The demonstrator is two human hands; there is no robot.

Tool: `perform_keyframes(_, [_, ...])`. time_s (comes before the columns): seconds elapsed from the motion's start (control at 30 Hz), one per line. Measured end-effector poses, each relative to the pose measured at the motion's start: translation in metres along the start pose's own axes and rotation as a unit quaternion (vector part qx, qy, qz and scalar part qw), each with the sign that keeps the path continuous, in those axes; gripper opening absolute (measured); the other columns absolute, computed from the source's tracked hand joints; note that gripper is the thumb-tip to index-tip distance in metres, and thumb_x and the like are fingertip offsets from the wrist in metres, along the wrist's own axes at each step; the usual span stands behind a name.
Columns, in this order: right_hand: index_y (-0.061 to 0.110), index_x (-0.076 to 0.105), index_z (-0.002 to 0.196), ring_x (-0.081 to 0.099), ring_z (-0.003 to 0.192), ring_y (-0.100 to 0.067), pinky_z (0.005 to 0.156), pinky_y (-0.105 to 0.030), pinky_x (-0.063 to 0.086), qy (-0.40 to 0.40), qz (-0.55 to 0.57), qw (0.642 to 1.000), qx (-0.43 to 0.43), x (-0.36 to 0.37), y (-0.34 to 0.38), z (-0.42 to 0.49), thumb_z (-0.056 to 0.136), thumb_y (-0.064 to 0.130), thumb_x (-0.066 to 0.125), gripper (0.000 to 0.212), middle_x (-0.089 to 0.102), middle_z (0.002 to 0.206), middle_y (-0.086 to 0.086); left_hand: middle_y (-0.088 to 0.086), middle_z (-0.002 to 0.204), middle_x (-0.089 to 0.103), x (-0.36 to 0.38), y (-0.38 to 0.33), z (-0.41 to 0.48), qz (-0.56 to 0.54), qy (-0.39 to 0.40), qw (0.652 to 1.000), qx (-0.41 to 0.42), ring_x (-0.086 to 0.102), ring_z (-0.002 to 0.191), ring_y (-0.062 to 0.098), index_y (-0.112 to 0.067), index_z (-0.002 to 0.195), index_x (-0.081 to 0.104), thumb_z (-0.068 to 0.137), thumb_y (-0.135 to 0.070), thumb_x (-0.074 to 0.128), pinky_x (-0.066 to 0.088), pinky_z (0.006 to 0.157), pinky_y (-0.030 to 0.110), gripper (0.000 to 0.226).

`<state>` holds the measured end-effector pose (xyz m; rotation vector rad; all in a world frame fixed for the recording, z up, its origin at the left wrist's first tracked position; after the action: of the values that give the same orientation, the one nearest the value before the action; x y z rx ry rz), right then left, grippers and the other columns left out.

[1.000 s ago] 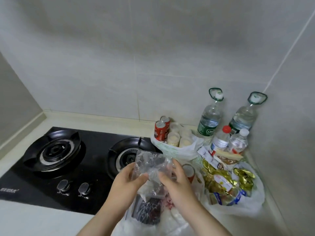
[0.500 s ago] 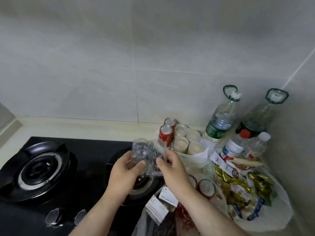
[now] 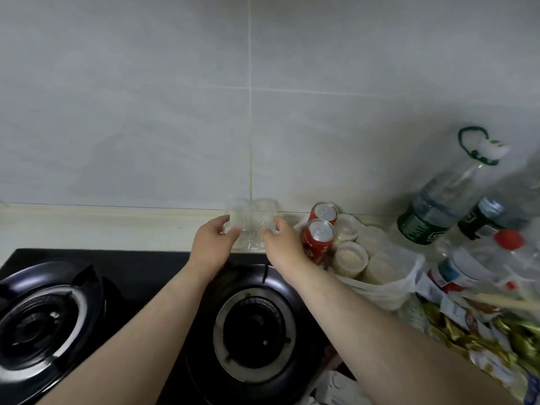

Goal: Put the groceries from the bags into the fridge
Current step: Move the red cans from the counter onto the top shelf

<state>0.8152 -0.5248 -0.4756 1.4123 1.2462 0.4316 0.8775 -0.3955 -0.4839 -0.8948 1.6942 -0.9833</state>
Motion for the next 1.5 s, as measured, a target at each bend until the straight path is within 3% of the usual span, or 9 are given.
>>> perform_keyframes(0.2, [0.013, 0.043, 0.142, 0.041, 0.115, -0.015, 0.097, -0.031, 0.033, 0.017, 0.001, 0.998, 0.055, 0.017, -0.018, 0.027, 0.097, 0.033, 0.049, 0.050, 0.043, 0.121, -0.001, 0.016, 0.109, 0.067, 0.002, 0.033, 0.048, -0.024, 0.011, 0.997, -0.069, 0.061, 0.108, 0.035, -0.004, 0.097, 0.070, 0.081, -0.015, 0.061, 0.048, 0.097, 0.048, 0.022])
perform_keyframes(0.4, [0.013, 0.041, 0.145, 0.045, 0.125, -0.021, 0.094, -0.030, 0.034, 0.018, -0.017, 0.998, 0.062, 0.020, -0.023, 0.033, 0.098, 0.031, 0.046, 0.052, 0.047, 0.139, -0.004, 0.009, 0.076, 0.064, 0.004, 0.029, 0.043, -0.011, 0.014, 0.998, -0.062, 0.056, 0.065, 0.022, -0.008, 0.083, 0.067, 0.084, -0.017, 0.063, 0.048, 0.069, 0.034, 0.009])
perform_keyframes(0.5, [0.019, 0.055, 0.092, 0.050, 0.090, -0.020, 0.072, -0.030, 0.036, 0.018, -0.022, 0.997, 0.066, 0.020, -0.027, 0.034, 0.094, 0.030, 0.048, 0.013, 0.052, 0.092, 0.002, 0.005, 0.072, 0.060, 0.005, 0.030, 0.040, -0.017, 0.010, 0.998, -0.066, 0.053, 0.065, 0.019, -0.006, 0.083, 0.066, 0.087, -0.024, 0.062, 0.044, 0.066, 0.032, 0.019])
perform_keyframes(0.63, [0.020, 0.034, 0.069, 0.034, 0.064, -0.012, 0.056, -0.029, 0.026, 0.018, -0.029, 0.998, 0.058, 0.022, -0.032, 0.035, 0.093, 0.018, 0.049, 0.028, 0.035, 0.072, 0.004, 0.009, 0.063, 0.041, 0.006, 0.036, 0.040, 0.000, 0.026, 0.998, -0.064, 0.035, 0.059, 0.023, -0.007, 0.066, 0.048, 0.088, -0.025, 0.059, 0.031, 0.060, 0.032, 0.031])
perform_keyframes(0.83, [0.014, 0.047, 0.090, 0.045, 0.075, -0.012, 0.067, -0.029, 0.036, 0.045, -0.067, 0.995, 0.057, 0.023, -0.029, 0.031, 0.095, 0.019, 0.047, 0.007, 0.049, 0.087, 0.002, 0.007, 0.069, 0.049, 0.009, 0.045, 0.043, 0.022, 0.032, 0.997, -0.064, 0.043, 0.065, 0.024, -0.010, 0.078, 0.055, 0.092, -0.029, 0.054, 0.035, 0.065, 0.032, 0.023])
perform_keyframes(0.97, [0.008, 0.043, 0.137, 0.051, 0.118, -0.026, 0.089, -0.030, 0.039, 0.061, -0.095, 0.993, 0.042, 0.014, -0.024, 0.015, 0.097, 0.024, 0.047, 0.043, 0.052, 0.134, -0.010, 0.008, 0.121, 0.061, 0.006, 0.048, 0.038, 0.071, 0.027, 0.996, -0.055, 0.055, 0.113, 0.028, -0.008, 0.123, 0.058, 0.093, -0.040, 0.052, 0.042, 0.096, 0.040, 0.044])
perform_keyframes(1.07, [0.014, 0.038, 0.146, 0.053, 0.116, -0.019, 0.084, -0.022, 0.038, 0.055, -0.103, 0.993, 0.001, -0.001, -0.024, -0.003, 0.097, 0.024, 0.049, 0.052, 0.048, 0.143, -0.005, 0.010, 0.132, 0.056, -0.001, 0.032, 0.023, 0.077, -0.041, 0.996, -0.007, 0.051, 0.121, 0.027, -0.008, 0.129, 0.054, 0.093, -0.035, 0.053, 0.038, 0.100, 0.038, 0.046])
perform_keyframes(1.37, [0.023, 0.072, 0.096, 0.062, 0.077, -0.001, 0.078, -0.021, 0.047, -0.040, -0.012, 0.998, -0.057, -0.099, -0.035, -0.051, 0.091, 0.015, 0.059, 0.016, 0.067, 0.080, 0.014, -0.009, 0.114, 0.056, 0.058, -0.024, -0.046, 0.040, 0.053, 0.982, 0.176, 0.058, 0.105, 0.013, -0.022, 0.116, 0.059, 0.086, -0.020, 0.067, 0.048, 0.094, 0.031, 0.032])
perform_keyframes(1.5, [0.027, 0.071, 0.099, 0.065, 0.086, -0.004, 0.085, -0.031, 0.054, -0.055, -0.015, 0.997, -0.045, -0.141, -0.045, -0.056, 0.091, 0.018, 0.059, 0.017, 0.069, 0.089, 0.013, -0.019, 0.108, 0.055, 0.100, -0.037, -0.047, 0.064, 0.133, 0.969, 0.198, 0.054, 0.101, -0.003, -0.029, 0.121, 0.052, 0.075, -0.018, 0.077, 0.043, 0.089, 0.019, 0.054])
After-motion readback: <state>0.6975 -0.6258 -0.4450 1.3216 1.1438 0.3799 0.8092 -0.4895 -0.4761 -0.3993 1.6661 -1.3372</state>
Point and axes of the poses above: each hand's wrist, its own z-axis towards the middle knuckle, its own x-axis out of the palm, y = z × x, the point moved 2 cm from there along z, towards the middle knuckle
